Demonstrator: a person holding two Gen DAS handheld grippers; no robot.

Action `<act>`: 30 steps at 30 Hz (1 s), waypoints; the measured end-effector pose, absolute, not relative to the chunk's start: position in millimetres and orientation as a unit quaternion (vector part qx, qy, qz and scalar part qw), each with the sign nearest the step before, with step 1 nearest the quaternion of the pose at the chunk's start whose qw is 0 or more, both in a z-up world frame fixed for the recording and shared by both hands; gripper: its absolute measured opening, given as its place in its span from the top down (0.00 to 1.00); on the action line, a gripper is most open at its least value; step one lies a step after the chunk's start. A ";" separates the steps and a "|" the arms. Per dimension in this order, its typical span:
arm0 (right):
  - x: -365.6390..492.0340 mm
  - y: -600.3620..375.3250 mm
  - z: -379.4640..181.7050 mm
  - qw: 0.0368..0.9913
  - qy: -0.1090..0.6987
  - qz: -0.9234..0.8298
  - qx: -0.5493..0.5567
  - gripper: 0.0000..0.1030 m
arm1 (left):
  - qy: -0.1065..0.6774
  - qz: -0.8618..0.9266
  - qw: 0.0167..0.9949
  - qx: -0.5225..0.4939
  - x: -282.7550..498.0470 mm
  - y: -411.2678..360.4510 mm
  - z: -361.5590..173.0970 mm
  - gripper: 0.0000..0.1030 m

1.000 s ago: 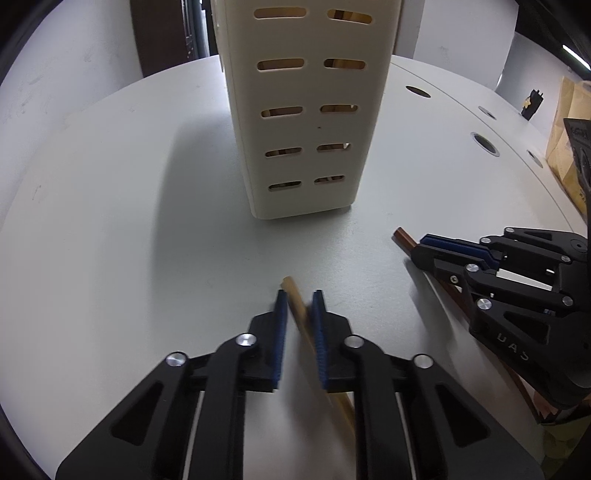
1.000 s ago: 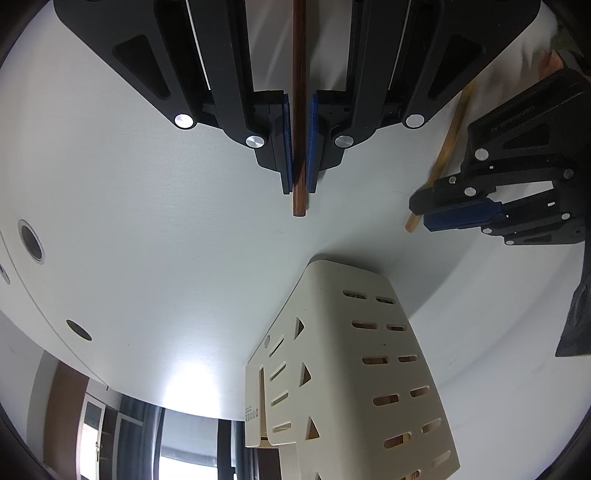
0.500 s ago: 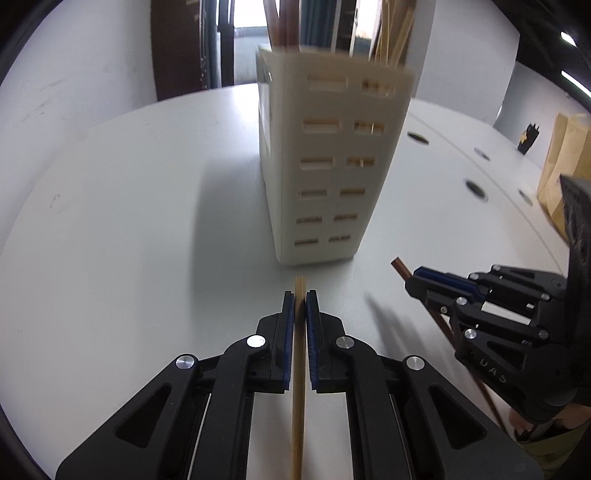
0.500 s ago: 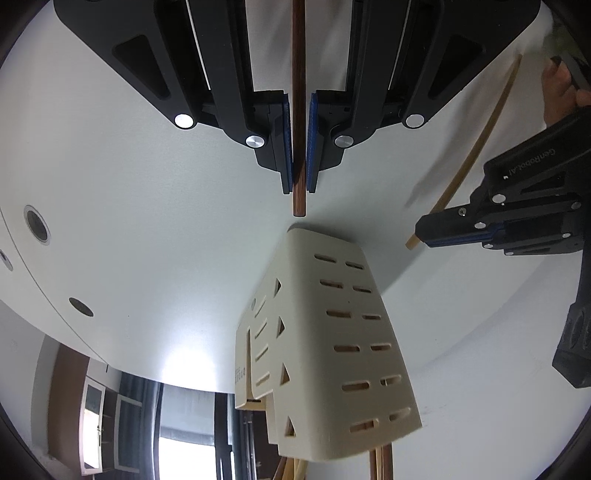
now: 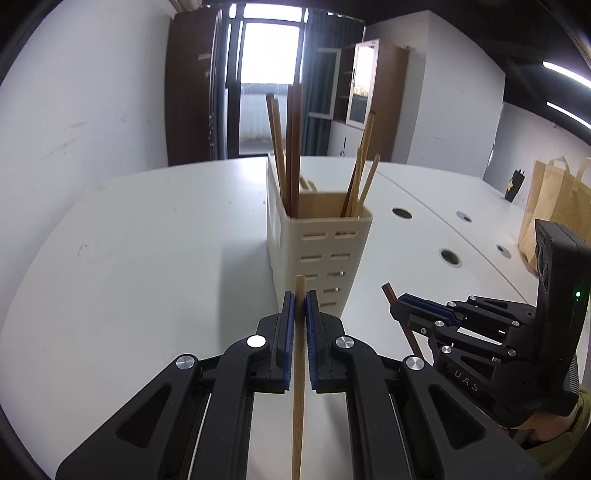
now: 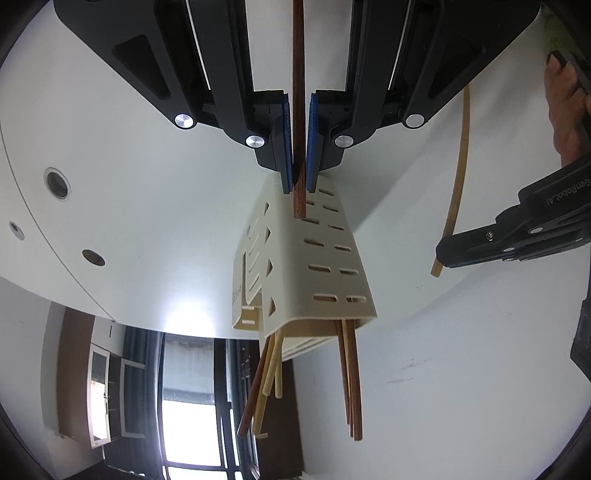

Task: Organize utensils
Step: 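Lift both held chopsticks upright and carry them over the cream holder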

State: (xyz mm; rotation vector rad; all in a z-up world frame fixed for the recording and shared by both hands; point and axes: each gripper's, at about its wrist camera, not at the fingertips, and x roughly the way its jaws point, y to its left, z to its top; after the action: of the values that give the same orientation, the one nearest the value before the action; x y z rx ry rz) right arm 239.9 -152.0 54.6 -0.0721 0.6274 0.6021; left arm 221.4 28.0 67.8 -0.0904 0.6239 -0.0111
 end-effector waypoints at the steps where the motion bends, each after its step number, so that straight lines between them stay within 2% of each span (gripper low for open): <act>1: 240.1 -150.4 59.0 0.907 0.300 0.293 -0.036 0.92 | 0.302 -0.006 0.952 -0.044 221.6 26.6 71.1 0.94; 17: 254.4 -129.7 116.1 0.921 0.243 0.303 -0.042 0.93 | 0.222 -0.008 0.975 -0.022 219.7 24.5 117.8 0.94; 30: 268.6 -131.6 149.7 0.929 0.196 0.314 -0.019 0.93 | 0.150 -0.008 0.988 -0.041 228.6 43.4 147.1 0.94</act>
State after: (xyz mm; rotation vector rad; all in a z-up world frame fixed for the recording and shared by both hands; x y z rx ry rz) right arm 268.6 -131.6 149.7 -0.0388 0.4009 0.6430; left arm 228.6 43.4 147.1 -0.0824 0.3017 -0.0159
